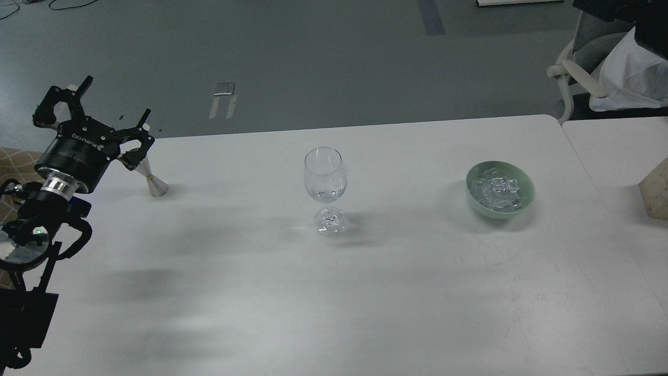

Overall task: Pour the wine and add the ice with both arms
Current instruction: 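Reach the right gripper into the green bowl of ice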

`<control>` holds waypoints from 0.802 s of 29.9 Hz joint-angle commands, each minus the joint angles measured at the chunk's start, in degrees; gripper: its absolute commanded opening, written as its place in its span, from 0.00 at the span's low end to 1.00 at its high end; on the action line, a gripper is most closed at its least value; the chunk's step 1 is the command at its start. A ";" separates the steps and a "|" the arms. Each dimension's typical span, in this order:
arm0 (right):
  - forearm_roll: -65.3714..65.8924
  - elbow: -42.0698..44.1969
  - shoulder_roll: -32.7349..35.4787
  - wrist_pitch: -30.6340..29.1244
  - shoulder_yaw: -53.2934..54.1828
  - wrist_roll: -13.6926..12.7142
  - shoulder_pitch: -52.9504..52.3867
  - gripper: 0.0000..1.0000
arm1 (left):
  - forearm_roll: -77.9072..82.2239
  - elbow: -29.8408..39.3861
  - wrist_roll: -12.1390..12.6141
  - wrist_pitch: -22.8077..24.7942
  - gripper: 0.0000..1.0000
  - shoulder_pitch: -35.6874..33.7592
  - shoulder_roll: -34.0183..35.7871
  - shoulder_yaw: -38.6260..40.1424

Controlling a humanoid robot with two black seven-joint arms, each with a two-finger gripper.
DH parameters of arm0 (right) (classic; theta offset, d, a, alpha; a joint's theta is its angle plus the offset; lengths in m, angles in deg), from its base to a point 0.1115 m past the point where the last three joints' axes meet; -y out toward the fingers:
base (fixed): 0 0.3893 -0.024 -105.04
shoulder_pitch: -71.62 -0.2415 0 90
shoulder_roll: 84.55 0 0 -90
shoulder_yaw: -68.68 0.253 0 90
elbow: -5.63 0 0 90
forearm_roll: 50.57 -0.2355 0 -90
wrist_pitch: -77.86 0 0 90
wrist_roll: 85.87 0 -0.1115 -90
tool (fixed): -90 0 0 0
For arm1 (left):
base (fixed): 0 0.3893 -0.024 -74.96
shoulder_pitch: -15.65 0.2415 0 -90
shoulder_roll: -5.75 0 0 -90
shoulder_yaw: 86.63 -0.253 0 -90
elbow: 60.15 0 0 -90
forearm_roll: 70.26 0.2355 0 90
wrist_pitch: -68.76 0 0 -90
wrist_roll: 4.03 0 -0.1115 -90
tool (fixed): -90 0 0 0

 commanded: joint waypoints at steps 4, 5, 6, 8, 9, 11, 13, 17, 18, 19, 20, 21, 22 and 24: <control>2.51 -3.32 0.79 -8.00 -10.25 0.25 -2.36 1.00 | 0.16 -0.02 0.00 -0.61 0.97 -0.09 -0.03 0.35; 2.51 -3.68 0.79 -8.00 -11.05 0.25 -2.18 1.00 | 0.16 -0.02 0.00 -0.61 0.97 -0.09 -0.03 0.53; 2.51 -3.85 0.79 -8.08 -12.19 0.25 -1.92 1.00 | 0.16 0.07 0.00 -0.61 0.97 -0.09 -0.03 0.61; 2.42 -4.12 0.79 -8.08 -13.95 0.25 -1.56 1.00 | 0.16 0.33 0.00 -0.70 0.97 -0.09 -0.03 0.79; 2.42 -4.47 0.79 -8.08 -15.01 0.16 -1.30 1.00 | 0.07 0.86 0.00 -0.70 0.97 0.00 -0.12 0.79; 2.42 -4.82 0.79 -8.08 -15.98 -0.10 -1.12 0.99 | 0.16 1.30 0.00 -1.05 0.97 0.09 -0.20 0.79; 2.51 -4.82 0.35 -8.08 -17.38 -0.10 0.54 0.97 | 0.16 2.09 0.00 -1.58 0.97 0.18 -0.29 0.79; 2.60 -4.91 -0.18 -8.08 -18.09 -0.19 3.97 0.83 | 0.16 2.09 0.00 -2.10 0.98 0.27 -0.21 0.79; 2.60 -5.00 -0.36 -8.00 -18.09 -0.19 5.80 0.77 | 0.16 2.09 0.00 -2.80 0.98 0.27 -0.21 0.79; 2.60 -5.09 -0.62 -8.00 -18.01 -0.19 7.21 0.75 | 0.16 2.09 -0.09 -3.42 0.98 0.27 -0.21 0.70; 2.68 -5.00 -0.88 -7.91 -18.00 -0.19 7.75 0.75 | 0.16 2.09 -0.09 -3.60 0.98 0.27 -0.21 0.70; 2.68 -4.91 -1.58 -7.91 -17.74 -0.27 8.36 0.74 | 0.16 2.09 -0.09 -3.69 0.98 0.27 -0.21 0.70; 2.68 -4.91 -1.94 -7.82 -17.74 -0.28 8.63 0.74 | 0.16 2.09 -0.09 -3.69 0.98 0.27 -0.21 0.70; 2.68 -4.82 -3.07 -7.56 -17.57 -0.36 9.51 0.74 | 0.16 2.09 -0.17 -3.69 0.98 0.35 -0.29 0.62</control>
